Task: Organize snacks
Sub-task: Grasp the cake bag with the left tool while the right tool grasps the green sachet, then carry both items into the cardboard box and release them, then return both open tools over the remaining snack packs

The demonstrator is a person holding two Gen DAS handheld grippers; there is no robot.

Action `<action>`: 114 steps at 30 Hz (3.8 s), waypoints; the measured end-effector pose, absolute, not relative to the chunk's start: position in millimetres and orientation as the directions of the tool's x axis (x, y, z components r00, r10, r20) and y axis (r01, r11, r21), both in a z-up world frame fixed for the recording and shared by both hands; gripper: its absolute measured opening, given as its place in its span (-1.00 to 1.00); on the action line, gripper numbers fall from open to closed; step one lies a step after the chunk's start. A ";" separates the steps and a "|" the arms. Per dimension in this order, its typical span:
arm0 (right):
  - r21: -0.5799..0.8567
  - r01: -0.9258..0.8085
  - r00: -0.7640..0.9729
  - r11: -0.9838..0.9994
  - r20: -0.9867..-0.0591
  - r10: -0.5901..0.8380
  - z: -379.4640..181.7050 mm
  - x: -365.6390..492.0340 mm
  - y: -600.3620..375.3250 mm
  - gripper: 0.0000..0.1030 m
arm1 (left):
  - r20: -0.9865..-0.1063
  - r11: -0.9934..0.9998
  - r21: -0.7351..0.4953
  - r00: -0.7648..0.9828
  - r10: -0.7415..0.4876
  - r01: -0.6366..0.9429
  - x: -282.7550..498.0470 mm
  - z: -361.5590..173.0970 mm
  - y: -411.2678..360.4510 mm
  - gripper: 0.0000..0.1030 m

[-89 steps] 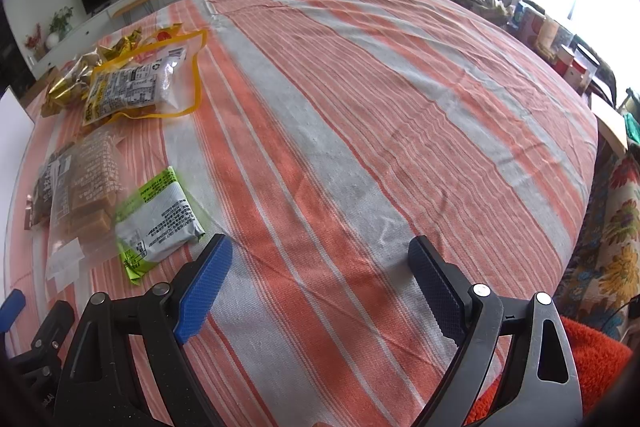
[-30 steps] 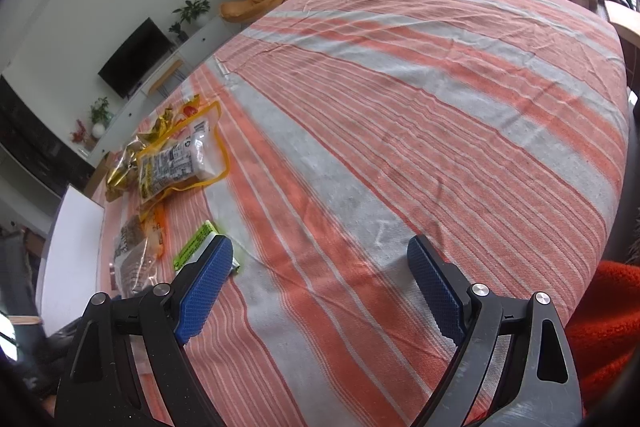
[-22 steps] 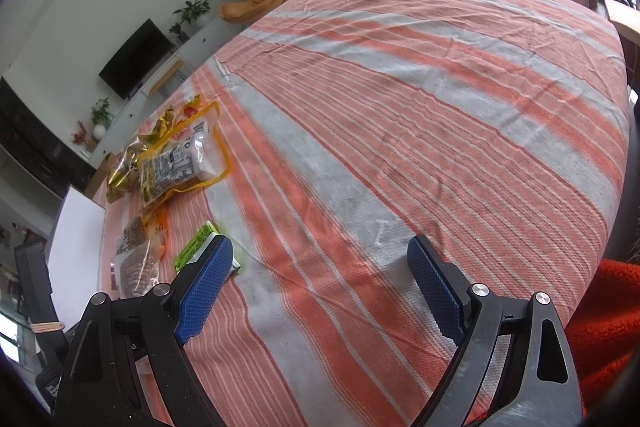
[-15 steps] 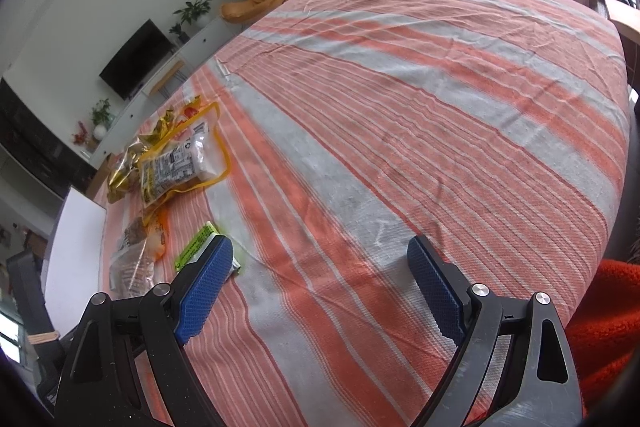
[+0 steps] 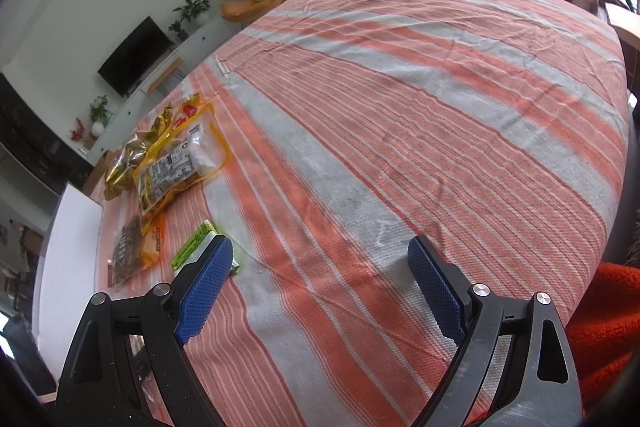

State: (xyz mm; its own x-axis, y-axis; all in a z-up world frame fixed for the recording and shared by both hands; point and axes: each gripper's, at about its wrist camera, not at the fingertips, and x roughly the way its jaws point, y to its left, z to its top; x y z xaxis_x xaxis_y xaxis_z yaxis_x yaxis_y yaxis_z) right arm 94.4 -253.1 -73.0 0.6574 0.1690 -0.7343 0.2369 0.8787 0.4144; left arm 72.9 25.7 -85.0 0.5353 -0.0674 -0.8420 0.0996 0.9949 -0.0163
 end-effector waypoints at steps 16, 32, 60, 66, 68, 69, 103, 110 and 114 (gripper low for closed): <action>0.629 0.227 0.720 0.744 -0.623 0.307 -75.9 88.3 -279.8 0.78 | -0.831 0.984 0.024 0.551 -0.078 0.175 76.6 -77.1 18.8 0.14; 0.170 -0.248 0.397 0.954 -0.880 0.261 -71.6 158.2 -157.6 0.02 | -0.767 0.951 -0.282 0.564 -0.305 0.130 39.0 -23.8 71.7 0.13; 0.550 -0.606 0.127 0.575 -0.646 0.753 54.1 72.5 111.6 0.41 | -0.826 0.842 -0.252 0.560 0.070 -0.477 -60.7 0.1 362.5 0.52; 0.444 -0.583 0.248 0.680 -0.700 0.670 31.0 73.8 78.8 0.41 | -0.796 0.862 -0.225 0.596 0.107 -0.455 -52.7 6.7 347.8 0.65; 0.392 -0.530 0.337 0.752 -0.717 0.611 21.5 81.2 46.5 0.45 | -0.774 0.871 -0.243 0.626 0.091 -0.427 -46.2 12.2 336.8 0.67; 0.371 -0.499 0.375 0.783 -0.723 0.581 17.3 83.6 30.7 0.50 | -0.759 0.877 -0.259 0.647 0.075 -0.405 -40.8 16.7 327.4 0.73; 0.008 0.192 0.578 0.981 -0.809 -0.106 -84.9 116.6 -188.2 0.57 | -0.824 0.986 -0.020 0.555 -0.112 0.168 74.3 -90.4 13.7 1.00; -0.015 0.180 0.570 0.984 -0.813 -0.116 -86.2 116.7 -183.3 0.67 | -0.824 0.985 -0.019 0.556 -0.112 0.169 73.6 -88.1 15.3 1.00; -0.015 0.180 0.571 0.984 -0.813 -0.117 -86.1 116.6 -182.9 0.68 | -0.824 0.985 -0.019 0.556 -0.111 0.169 73.7 -88.1 15.2 1.00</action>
State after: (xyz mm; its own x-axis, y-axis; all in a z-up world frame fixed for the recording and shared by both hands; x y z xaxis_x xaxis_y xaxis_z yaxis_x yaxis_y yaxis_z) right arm 116.6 -182.9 -86.1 0.5707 -0.1167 -0.8128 0.1797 0.9836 -0.0150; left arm 73.7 15.2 -88.1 0.5563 -0.1112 -0.8235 0.1686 0.9855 -0.0191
